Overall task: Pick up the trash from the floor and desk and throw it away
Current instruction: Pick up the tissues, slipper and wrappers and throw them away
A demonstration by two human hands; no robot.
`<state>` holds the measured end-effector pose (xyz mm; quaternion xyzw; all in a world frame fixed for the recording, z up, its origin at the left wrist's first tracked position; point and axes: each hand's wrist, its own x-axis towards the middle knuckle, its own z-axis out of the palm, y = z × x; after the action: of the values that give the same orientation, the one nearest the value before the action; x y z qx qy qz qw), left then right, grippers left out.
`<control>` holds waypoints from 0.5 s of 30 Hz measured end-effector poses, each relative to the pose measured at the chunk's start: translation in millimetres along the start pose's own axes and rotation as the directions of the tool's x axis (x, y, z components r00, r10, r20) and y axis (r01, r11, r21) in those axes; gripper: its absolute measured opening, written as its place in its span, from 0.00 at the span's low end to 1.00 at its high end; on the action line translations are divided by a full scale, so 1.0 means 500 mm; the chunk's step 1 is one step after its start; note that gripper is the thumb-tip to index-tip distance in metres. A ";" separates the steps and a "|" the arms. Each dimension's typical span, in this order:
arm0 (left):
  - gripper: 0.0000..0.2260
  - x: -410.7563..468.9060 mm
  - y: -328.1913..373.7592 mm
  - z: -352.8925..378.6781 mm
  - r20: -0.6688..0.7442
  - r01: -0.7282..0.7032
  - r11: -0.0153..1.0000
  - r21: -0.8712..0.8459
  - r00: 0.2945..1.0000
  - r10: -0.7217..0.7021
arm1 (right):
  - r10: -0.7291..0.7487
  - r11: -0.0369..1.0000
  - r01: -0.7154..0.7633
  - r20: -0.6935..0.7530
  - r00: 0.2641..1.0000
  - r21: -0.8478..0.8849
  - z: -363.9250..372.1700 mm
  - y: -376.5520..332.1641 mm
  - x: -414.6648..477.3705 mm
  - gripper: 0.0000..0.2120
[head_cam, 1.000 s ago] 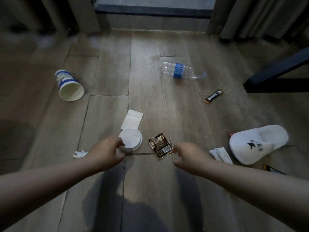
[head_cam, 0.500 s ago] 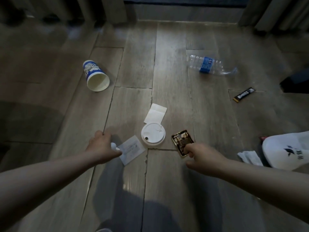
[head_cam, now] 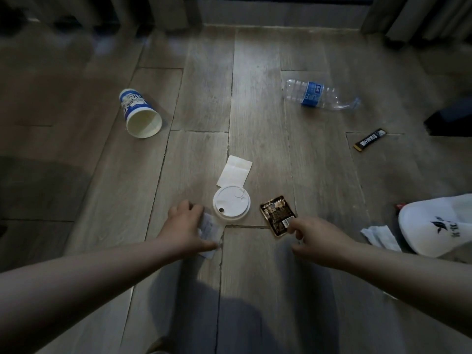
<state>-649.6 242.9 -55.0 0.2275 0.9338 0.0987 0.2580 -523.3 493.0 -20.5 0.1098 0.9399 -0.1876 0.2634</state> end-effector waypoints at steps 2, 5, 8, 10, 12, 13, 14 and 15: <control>0.36 0.006 0.010 0.005 -0.008 -0.019 1.000 0.022 1.000 0.019 | 0.008 1.000 -0.008 0.009 1.000 0.000 0.002 0.003 0.001 0.17; 0.36 0.012 0.016 0.009 -0.005 -0.037 0.997 0.073 0.999 0.038 | 0.017 1.000 -0.017 0.017 1.000 0.005 0.006 0.010 0.003 0.17; 0.35 0.018 0.017 0.009 -0.003 -0.023 0.996 0.082 1.000 0.024 | 0.027 1.000 -0.027 0.010 1.000 0.007 0.008 0.015 0.005 0.17; 0.34 0.020 0.018 0.010 -0.006 -0.020 0.997 0.071 1.000 0.020 | 0.036 0.999 -0.036 0.010 0.999 0.003 0.009 0.016 0.006 0.17; 0.32 0.021 0.019 0.013 -0.002 -0.020 0.998 0.057 1.000 0.021 | 0.039 0.999 -0.039 0.014 0.999 0.005 0.009 0.018 0.008 0.17; 0.31 0.021 0.019 0.014 0.001 -0.019 0.999 0.046 1.000 0.019 | 0.041 0.999 -0.041 0.017 0.999 0.008 0.010 0.019 0.008 0.17; 0.29 0.020 0.019 0.015 0.003 -0.017 0.999 0.031 1.000 0.017 | 0.043 0.999 -0.043 0.020 0.999 0.011 0.009 0.018 0.009 0.17; 0.27 0.020 0.019 0.015 0.004 -0.016 1.000 0.017 1.000 0.016 | 0.044 0.999 -0.044 0.020 0.999 0.011 0.009 0.018 0.009 0.17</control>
<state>-649.9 256.5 -62.9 0.2374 0.9323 0.0923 0.2569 -522.4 499.9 -29.2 0.1300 0.9335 -0.1881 0.2761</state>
